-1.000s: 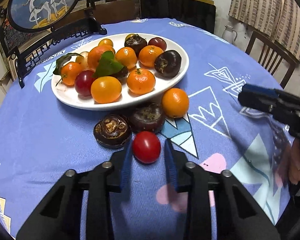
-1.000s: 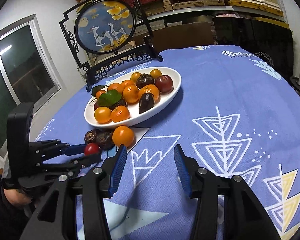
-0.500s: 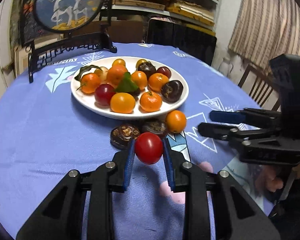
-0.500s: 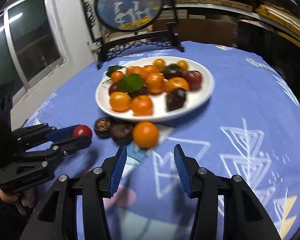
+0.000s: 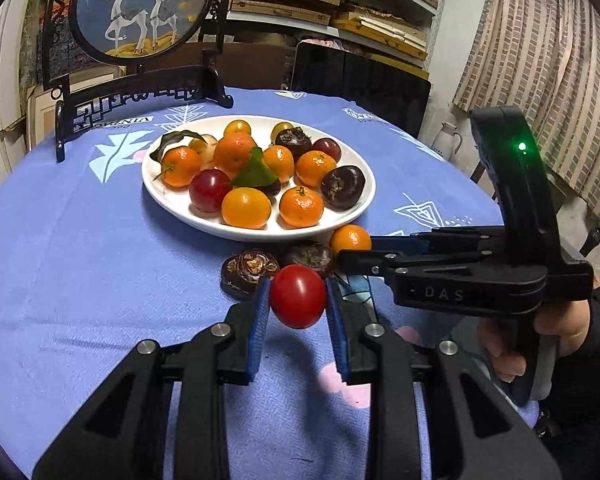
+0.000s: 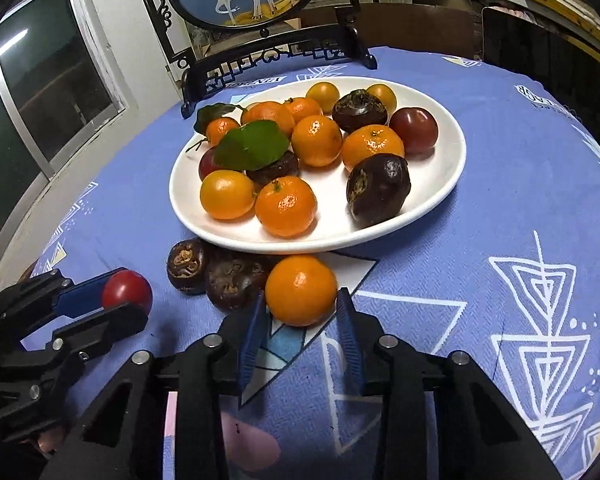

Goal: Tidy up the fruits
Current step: 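Grasp a small red tomato with the left tool while the right tool grasps a tangerine, then carry the tomato and tangerine onto the white plate and open both tools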

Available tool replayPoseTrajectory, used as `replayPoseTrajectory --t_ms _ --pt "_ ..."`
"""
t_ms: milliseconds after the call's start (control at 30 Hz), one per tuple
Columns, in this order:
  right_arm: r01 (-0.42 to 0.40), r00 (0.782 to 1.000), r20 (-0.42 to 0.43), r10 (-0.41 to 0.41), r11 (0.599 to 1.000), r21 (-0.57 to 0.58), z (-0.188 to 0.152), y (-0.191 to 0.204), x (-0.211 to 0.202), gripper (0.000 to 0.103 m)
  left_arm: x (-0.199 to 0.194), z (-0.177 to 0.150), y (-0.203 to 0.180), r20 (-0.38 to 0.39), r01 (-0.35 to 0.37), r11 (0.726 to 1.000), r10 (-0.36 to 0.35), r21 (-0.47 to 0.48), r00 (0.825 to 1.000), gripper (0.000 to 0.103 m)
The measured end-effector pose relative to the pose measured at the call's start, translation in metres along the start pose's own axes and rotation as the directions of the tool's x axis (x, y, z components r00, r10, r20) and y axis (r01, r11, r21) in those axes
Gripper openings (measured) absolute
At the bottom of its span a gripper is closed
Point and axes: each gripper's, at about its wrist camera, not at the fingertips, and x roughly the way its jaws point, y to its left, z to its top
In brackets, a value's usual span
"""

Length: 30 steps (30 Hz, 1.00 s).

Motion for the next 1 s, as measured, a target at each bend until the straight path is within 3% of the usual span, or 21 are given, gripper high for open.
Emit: replayPoseTrajectory --t_ms 533,1000 --pt "0.026 0.999 0.027 -0.026 0.999 -0.027 -0.002 0.009 -0.007 0.037 0.002 0.000 0.001 -0.012 -0.018 1.000 0.018 -0.002 1.000 0.027" --pt "-0.015 0.995 0.099 0.013 1.000 0.026 -0.042 -0.018 -0.069 0.037 -0.006 -0.003 0.007 0.004 -0.009 0.999 0.009 -0.031 1.000 0.027"
